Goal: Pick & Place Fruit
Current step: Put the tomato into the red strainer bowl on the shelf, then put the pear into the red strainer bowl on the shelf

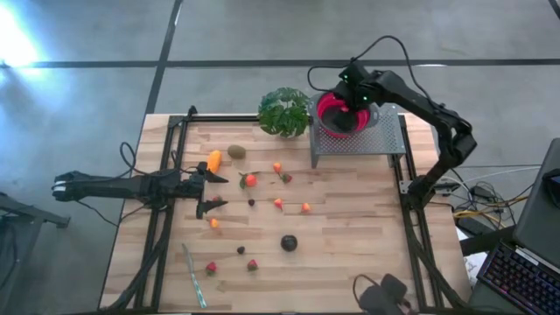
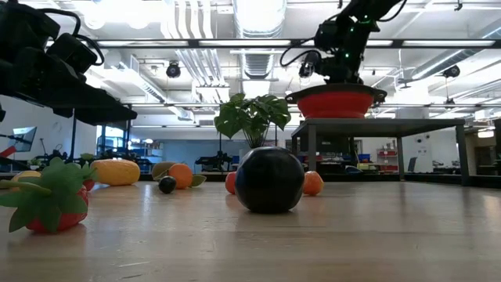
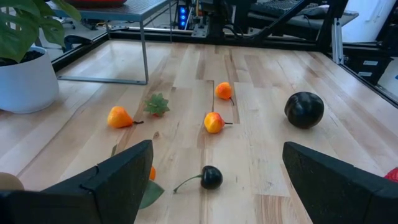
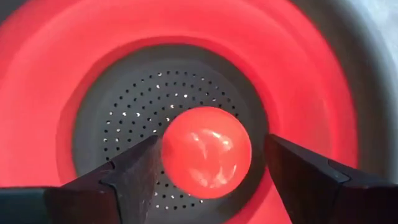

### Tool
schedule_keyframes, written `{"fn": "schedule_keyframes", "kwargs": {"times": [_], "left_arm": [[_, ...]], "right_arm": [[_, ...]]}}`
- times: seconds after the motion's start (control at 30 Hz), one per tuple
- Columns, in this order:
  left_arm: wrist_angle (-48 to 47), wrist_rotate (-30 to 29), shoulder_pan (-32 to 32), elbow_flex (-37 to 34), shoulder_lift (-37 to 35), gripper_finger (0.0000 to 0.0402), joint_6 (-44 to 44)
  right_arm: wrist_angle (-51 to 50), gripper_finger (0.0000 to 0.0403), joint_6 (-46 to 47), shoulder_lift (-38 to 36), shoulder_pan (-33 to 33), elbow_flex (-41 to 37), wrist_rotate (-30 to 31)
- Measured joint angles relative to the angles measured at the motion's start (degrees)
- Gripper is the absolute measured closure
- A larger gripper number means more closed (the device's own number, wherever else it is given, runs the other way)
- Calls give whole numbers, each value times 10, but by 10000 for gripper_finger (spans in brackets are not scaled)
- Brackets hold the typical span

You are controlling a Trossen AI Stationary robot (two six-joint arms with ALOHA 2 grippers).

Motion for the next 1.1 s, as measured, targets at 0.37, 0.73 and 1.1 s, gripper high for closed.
{"fn": "schedule_keyframes", "kwargs": {"times": [0.37,0.73,1.1], "left_arm": [[0,0,0,0,0,37,0],[0,0,0,0,0,37,0],[0,0,0,0,0,37,0]], "right_arm": [[1,179,-5,-12,-3,8,4],[-50,141,9,-57,1,68,-13],[-121,152,24,-141,91,69,-40]]}}
